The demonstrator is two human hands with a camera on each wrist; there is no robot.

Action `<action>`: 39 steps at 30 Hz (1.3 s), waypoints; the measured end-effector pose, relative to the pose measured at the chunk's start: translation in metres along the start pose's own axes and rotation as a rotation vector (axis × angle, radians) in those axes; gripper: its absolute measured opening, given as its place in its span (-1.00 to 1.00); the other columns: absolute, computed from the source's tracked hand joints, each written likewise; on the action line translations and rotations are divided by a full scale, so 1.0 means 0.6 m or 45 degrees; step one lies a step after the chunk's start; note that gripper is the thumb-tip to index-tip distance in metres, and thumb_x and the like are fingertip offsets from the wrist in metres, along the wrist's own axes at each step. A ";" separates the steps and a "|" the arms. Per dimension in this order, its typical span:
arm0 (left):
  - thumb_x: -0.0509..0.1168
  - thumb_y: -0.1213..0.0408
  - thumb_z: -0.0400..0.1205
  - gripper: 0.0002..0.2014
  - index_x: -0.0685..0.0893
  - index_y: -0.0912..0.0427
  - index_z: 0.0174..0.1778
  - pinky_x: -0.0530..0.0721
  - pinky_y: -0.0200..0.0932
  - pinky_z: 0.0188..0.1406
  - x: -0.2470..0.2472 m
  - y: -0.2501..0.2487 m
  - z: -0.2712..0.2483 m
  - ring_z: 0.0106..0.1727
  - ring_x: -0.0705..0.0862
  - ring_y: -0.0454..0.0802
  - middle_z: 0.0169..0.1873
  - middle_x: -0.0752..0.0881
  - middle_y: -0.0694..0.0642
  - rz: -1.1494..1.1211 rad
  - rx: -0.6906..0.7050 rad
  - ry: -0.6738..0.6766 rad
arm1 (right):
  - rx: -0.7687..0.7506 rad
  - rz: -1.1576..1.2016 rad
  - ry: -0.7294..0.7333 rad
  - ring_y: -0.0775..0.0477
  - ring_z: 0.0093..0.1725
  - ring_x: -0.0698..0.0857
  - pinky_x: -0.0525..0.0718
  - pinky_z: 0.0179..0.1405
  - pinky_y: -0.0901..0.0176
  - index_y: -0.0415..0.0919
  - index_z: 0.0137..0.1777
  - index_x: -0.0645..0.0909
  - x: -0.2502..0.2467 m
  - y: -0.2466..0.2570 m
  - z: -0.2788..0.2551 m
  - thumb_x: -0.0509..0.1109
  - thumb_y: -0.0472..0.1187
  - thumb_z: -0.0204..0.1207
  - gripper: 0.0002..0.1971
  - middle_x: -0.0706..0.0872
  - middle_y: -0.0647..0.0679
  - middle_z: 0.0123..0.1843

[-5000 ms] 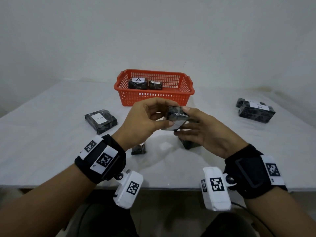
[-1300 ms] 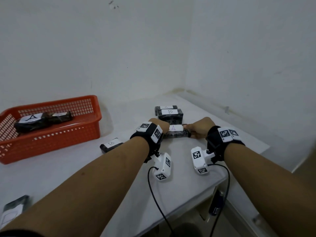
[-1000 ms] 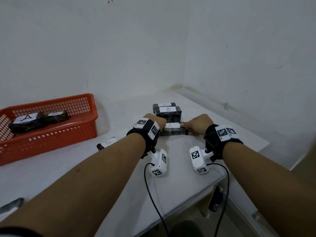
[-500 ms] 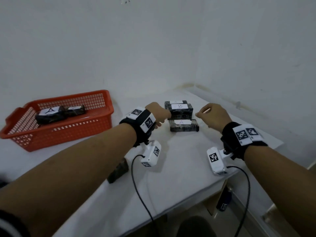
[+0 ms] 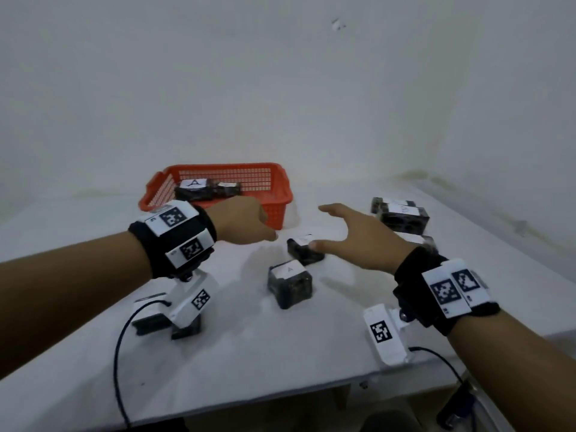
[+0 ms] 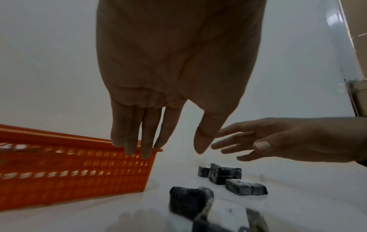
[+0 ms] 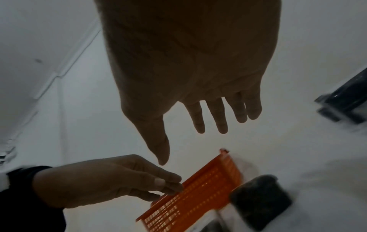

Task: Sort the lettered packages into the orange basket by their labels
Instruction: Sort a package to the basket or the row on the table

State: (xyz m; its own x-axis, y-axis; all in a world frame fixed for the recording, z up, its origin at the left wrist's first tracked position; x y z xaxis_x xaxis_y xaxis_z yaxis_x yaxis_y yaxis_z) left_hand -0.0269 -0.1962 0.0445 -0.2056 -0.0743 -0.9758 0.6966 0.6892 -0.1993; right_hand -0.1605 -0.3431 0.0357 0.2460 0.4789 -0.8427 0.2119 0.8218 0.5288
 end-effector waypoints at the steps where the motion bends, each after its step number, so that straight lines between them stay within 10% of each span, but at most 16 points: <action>1: 0.35 -0.15 0.69 -0.48 0.78 0.22 0.33 0.72 0.12 0.36 0.004 0.022 -0.015 0.25 0.76 0.13 0.27 0.81 0.13 0.015 -0.016 0.006 | -0.040 0.003 0.030 -0.03 0.67 0.46 0.38 0.39 0.23 0.12 0.76 0.29 0.017 0.029 0.001 0.54 0.25 0.54 -0.16 0.43 0.07 0.75; 12: 0.32 -0.29 0.67 -0.25 0.52 0.15 0.66 0.55 -0.09 0.42 0.064 0.195 -0.151 0.55 0.60 0.04 0.58 0.61 0.05 0.128 -0.248 0.075 | -0.364 -0.107 0.359 0.02 0.72 0.36 0.32 0.65 0.14 0.03 0.77 0.30 0.216 0.233 0.023 0.59 0.00 0.56 -0.18 0.37 0.08 0.77; 18: 0.37 -0.34 0.58 -0.39 0.82 0.23 0.05 0.74 -0.08 -0.09 0.096 0.213 -0.174 -0.11 0.77 0.05 -0.13 0.84 0.12 0.160 -0.257 0.040 | -0.384 -0.294 0.537 -0.05 0.65 0.47 0.40 0.51 0.18 0.04 0.72 0.39 0.285 0.251 0.046 0.57 -0.20 0.56 -0.26 0.48 0.02 0.71; 27: 0.48 -0.17 0.54 -0.52 0.43 0.06 -0.41 0.46 -0.16 -0.28 0.105 0.190 -0.171 -0.31 0.54 0.00 -0.44 0.49 -0.03 0.085 -0.250 -0.088 | -0.344 -0.236 0.544 0.09 0.14 0.66 0.48 0.10 0.28 -0.01 0.48 0.70 0.309 0.248 0.067 0.65 -0.18 0.52 -0.48 0.76 0.06 0.39; 33: 0.55 -0.14 0.45 -0.61 0.73 0.15 -0.15 0.60 -0.12 -0.30 0.095 0.193 -0.159 -0.27 0.64 -0.04 -0.35 0.65 0.00 -0.109 -0.271 -0.104 | -0.282 -0.038 0.364 0.16 -0.03 0.72 0.62 -0.02 0.28 0.00 0.37 0.72 0.273 0.218 0.079 0.71 -0.09 0.45 -0.51 0.79 0.11 0.16; 39: 0.54 -0.10 0.47 -0.61 0.88 -0.05 0.18 0.76 -0.11 -0.17 0.077 0.190 -0.151 -0.20 0.76 -0.12 -0.20 0.86 -0.05 -0.266 -0.198 -0.041 | -0.290 0.224 0.407 0.11 0.25 0.78 0.75 0.32 0.09 -0.06 0.49 0.69 0.240 0.209 0.073 0.67 -0.08 0.51 -0.46 0.76 0.14 0.38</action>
State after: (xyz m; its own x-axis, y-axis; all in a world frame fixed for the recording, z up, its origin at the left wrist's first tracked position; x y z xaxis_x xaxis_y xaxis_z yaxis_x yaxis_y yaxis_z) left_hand -0.0190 -0.0557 -0.0150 -0.3100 -0.2482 -0.9178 0.5269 0.7587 -0.3832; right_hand -0.0570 -0.1847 -0.0150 -0.0531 0.6598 -0.7495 -0.0299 0.7492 0.6617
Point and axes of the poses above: each hand's wrist, its own z-axis towards the middle knuckle, its own x-axis out of the palm, y = z × x, the point moved 9 cm from there along z, towards the middle knuckle
